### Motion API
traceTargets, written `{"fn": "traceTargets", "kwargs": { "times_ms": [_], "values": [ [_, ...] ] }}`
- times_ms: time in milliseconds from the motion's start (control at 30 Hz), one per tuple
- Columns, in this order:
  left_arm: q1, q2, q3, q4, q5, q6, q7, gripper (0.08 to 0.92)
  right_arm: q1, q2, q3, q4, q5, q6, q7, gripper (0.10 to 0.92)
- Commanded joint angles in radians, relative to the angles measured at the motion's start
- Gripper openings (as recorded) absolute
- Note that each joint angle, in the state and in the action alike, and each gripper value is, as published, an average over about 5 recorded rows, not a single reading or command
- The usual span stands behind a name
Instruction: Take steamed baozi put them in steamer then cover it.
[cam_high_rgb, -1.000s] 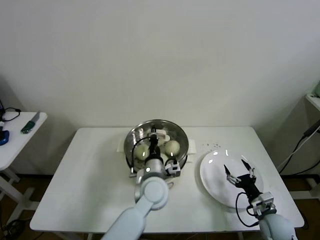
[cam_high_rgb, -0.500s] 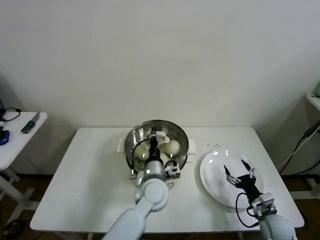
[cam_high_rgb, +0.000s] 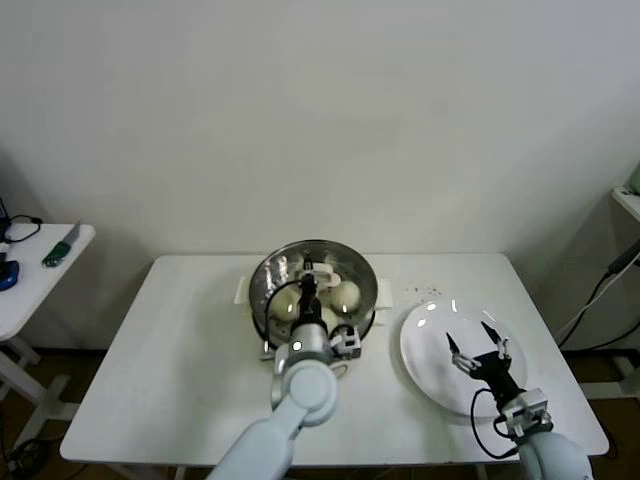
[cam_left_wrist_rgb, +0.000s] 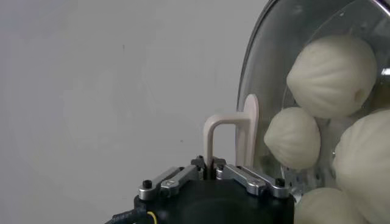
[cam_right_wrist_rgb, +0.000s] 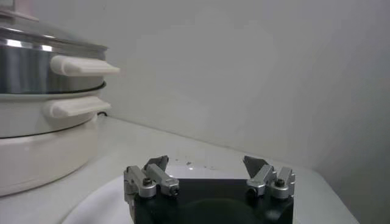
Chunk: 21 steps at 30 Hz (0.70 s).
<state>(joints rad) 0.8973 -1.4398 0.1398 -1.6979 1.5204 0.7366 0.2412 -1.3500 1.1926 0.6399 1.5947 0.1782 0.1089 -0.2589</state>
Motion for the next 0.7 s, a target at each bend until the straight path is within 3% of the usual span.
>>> {"fn": "traceTargets", "kwargs": {
  "times_ms": [33, 267, 500, 700],
  "values": [
    [0.003, 0.001, 0.001, -0.002, -0.004, 0.049, 0.004, 0.146, 0.0, 0.004, 0.001, 0.001, -0.002, 0.001, -0.003, 0.823],
    [-0.006, 0.047, 0.003, -0.064, -0.048, 0.049, 0.054, 0.174, 0.0, -0.001, 0.002, 0.0, -0.002, 0.0, -0.006, 0.823],
    [0.013, 0.116, -0.007, -0.205, -0.137, 0.049, 0.053, 0.368, 0.003, -0.001, 0.002, -0.002, 0.0, -0.008, -0.006, 0.823],
    [0.099, 0.166, -0.02, -0.333, -0.221, 0.049, 0.055, 0.541, 0.008, -0.004, 0.002, 0.005, -0.004, -0.045, -0.002, 0.823]
  ]
}}
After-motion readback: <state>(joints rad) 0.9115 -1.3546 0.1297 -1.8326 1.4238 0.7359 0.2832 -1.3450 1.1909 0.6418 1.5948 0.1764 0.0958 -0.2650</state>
